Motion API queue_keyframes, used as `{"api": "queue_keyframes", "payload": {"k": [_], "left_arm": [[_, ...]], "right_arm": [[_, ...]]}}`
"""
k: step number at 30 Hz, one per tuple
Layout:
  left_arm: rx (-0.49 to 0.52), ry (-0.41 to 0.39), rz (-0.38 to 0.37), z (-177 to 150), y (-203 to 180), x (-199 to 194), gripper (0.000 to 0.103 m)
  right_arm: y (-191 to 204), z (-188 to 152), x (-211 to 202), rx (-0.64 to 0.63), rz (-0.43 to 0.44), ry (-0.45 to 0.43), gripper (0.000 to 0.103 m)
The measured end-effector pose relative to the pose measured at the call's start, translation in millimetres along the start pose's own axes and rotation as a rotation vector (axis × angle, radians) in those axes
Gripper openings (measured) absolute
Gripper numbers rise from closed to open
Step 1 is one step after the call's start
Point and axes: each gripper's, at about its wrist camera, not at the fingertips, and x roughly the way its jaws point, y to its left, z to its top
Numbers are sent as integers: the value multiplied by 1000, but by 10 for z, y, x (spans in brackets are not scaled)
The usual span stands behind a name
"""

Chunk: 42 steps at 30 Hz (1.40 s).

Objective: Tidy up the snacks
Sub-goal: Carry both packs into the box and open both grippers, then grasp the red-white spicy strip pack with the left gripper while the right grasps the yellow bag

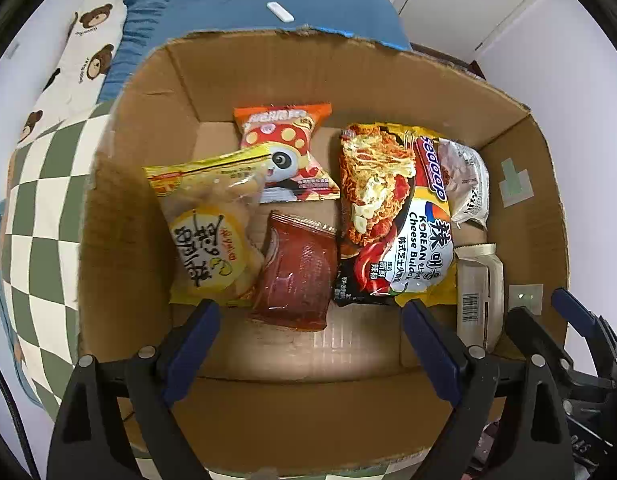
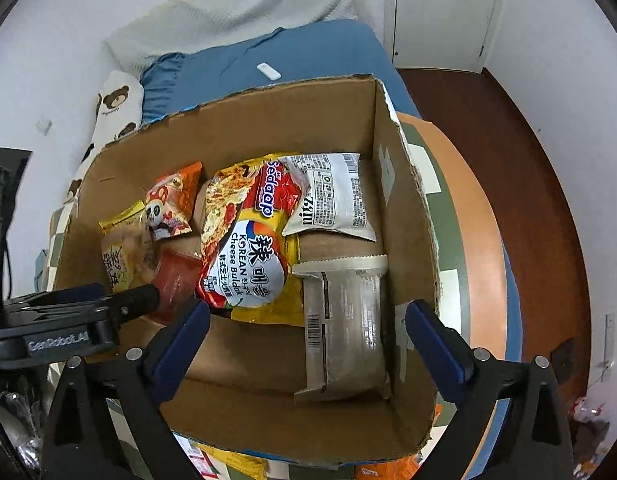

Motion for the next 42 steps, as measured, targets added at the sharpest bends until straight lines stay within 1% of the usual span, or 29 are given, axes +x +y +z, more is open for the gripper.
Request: {"api": "queue_keyframes", "payload": {"k": [3, 7, 10, 14, 21, 25, 28, 29, 31, 33, 36, 37, 38, 39, 40, 42], "left_arm": [[-5, -25, -3, -74, 36, -105, 93], [2, -76, 22, -119, 66, -275, 93], [6, -106, 25, -166, 77, -404, 93], [17, -175, 44, -285, 32, -635, 93], [49, -265, 50, -515, -52, -986, 93], [61, -320, 33, -683, -91, -1217, 93], [58, -346, 18, -805, -86, -1346, 93], [58, -353, 11, -851, -75, -1391, 93], [53, -371, 19, -964, -44, -1459, 93], [47, -377, 33, -1065, 10, -1458, 93], [23, -348, 67, -1287, 138, -1285, 93], [8, -317, 78, -1388, 203, -1138, 93], [-2, -288, 86, -1445, 247, -1014, 93], [-14, -251, 91, -1493, 297, -874, 93], [-40, -181, 76, -1574, 371, -647, 93], [-69, -113, 67, -1667, 452, -372, 93]], "right_arm": [[29, -35, -49, -10, -3, 9, 100], [74, -96, -93, -22, -14, 4, 100], [103, -135, -156, -28, -16, -4, 100], [135, -173, -304, -30, -5, -29, 100], [136, -323, -674, -35, -12, -103, 100], [139, -439, -921, -42, -8, -149, 100], [145, -550, -1158, -45, -2, -194, 100], [143, -599, -1245, -45, 5, -212, 100], [134, -672, -1361, -43, 20, -230, 100], [103, -759, -1415, -32, 50, -231, 100], [58, -933, -1316, -15, 86, -199, 98], [54, -995, -1220, -11, 97, -175, 95], [50, -1049, -1112, -6, 111, -146, 79], [47, -1111, -975, 7, 130, -110, 75], [63, -1160, -838, 19, 140, -80, 75], [99, -1237, -534, 42, 152, -21, 75]]}}
